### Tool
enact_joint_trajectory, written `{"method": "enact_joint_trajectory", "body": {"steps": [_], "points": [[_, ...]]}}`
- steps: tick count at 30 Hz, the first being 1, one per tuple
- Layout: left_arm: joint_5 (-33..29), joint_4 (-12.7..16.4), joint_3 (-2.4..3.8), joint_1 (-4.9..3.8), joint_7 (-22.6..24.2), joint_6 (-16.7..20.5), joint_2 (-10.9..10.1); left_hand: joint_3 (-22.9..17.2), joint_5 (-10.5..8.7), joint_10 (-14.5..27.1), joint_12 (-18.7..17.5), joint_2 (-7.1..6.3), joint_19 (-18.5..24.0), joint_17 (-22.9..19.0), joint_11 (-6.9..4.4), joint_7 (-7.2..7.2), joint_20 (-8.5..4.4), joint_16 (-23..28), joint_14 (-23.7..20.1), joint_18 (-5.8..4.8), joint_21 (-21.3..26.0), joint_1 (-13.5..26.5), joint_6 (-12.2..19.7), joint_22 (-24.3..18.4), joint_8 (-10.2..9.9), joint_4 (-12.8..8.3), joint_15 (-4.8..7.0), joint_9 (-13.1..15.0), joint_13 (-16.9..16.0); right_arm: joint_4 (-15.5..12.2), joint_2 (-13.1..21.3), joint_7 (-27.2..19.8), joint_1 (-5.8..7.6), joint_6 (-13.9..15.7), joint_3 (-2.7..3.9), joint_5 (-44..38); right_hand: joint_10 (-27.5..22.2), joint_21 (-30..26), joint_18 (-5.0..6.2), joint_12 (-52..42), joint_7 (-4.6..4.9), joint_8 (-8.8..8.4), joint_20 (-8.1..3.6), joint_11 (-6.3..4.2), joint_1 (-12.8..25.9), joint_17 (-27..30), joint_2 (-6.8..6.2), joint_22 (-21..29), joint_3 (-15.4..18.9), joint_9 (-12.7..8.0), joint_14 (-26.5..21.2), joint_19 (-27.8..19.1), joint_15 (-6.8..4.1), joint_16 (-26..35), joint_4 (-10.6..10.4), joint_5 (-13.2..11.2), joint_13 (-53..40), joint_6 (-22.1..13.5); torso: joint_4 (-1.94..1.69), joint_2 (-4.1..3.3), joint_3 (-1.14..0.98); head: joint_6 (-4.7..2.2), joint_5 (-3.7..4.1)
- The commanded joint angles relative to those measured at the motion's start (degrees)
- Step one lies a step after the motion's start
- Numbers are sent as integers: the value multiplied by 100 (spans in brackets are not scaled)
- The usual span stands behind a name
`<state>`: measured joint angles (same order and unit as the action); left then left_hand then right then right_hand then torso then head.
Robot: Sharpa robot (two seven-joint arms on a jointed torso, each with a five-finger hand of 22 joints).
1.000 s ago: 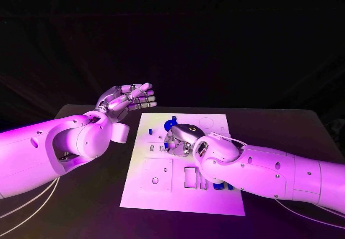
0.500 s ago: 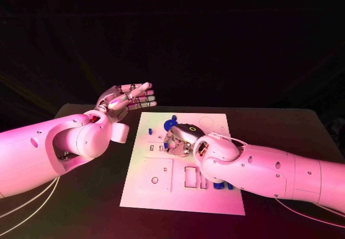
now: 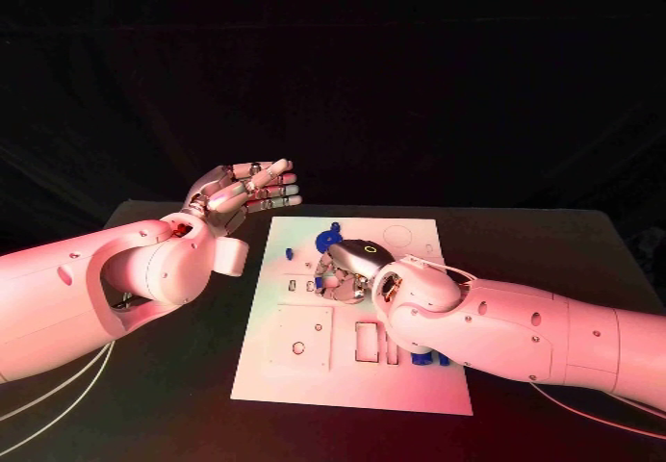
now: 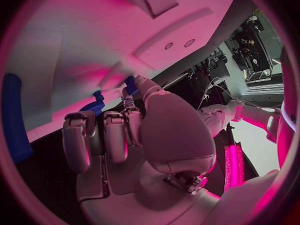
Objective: Assemble the parts on the task board
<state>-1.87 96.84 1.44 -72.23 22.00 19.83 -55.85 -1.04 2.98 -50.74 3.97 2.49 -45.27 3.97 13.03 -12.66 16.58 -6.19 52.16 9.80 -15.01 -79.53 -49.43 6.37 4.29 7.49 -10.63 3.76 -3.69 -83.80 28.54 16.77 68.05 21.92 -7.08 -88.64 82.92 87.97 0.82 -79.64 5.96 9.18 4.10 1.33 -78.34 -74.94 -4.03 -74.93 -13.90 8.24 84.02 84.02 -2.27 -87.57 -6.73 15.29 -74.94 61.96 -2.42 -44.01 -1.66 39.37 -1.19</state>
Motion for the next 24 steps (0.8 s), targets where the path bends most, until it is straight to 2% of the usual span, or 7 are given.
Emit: {"method": "enact_joint_trajectory", "body": {"steps": [1,10,24], "points": [[-8,1,3,-2,30,-114,13,-4,-15,-18,-9,53,0,1,-18,-296,-9,36,26,43,5,4,-8,-7,-18,-38,6,2,1,12,5,49,-30,-242,-26,-48,-8,-21,-17,30,32,-14,-25,25,53,-1067,-25,-1309,30,2,495,450,-10,22,7,-29,-626,6,-1,-1,-3,1,0],[-8,-4,3,-2,28,-109,13,-4,-15,-18,-9,53,0,1,-18,-296,-9,36,26,43,5,4,-8,-7,-18,-38,6,2,1,12,7,68,-31,-205,-26,-81,-72,-53,-8,110,126,-143,15,102,171,-1055,-143,-1284,72,-44,492,431,48,31,-29,-63,-568,-218,3,-3,-6,1,3],[-8,-9,2,-2,27,-113,14,-4,-15,-18,-9,53,0,1,-18,-296,-9,36,26,43,5,4,-8,-7,-18,-38,6,2,1,11,10,82,-33,-171,-26,-112,-172,-133,13,227,216,-268,77,183,248,-1008,-225,-1221,89,-87,479,381,117,63,-57,-76,-481,-443,1,-3,-7,-6,14]]}}
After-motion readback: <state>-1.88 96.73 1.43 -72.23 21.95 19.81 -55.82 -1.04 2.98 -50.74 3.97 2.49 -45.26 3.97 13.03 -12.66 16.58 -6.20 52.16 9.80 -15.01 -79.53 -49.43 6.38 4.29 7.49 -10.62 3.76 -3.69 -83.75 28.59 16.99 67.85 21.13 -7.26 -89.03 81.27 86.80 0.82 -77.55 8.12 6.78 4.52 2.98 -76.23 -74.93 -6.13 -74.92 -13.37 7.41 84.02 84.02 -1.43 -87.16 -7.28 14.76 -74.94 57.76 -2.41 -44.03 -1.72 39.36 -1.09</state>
